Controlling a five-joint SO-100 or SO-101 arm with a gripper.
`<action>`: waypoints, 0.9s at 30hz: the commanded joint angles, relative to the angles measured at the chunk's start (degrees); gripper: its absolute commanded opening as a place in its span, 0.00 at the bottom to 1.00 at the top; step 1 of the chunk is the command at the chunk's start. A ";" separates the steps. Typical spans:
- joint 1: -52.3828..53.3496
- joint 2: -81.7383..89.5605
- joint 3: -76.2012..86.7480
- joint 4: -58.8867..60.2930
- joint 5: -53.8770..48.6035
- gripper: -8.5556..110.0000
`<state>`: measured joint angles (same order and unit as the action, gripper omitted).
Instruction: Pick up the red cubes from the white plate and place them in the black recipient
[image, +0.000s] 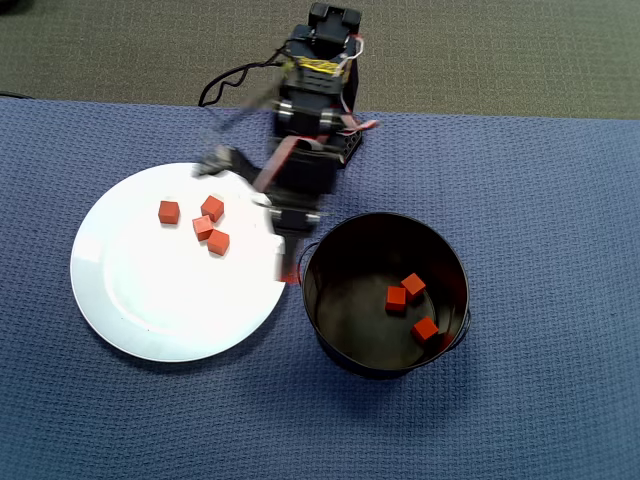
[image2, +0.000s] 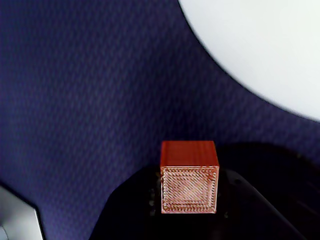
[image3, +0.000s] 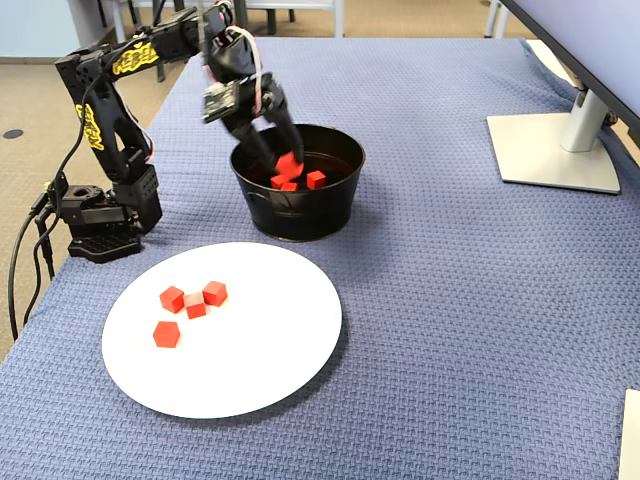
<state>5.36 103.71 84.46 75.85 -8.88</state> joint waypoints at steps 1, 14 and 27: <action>-11.25 5.54 4.04 -4.92 6.24 0.07; -5.27 5.62 3.60 -1.49 -8.35 0.37; 32.61 0.97 6.42 0.00 -25.93 0.29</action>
<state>30.15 105.38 91.32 75.85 -29.00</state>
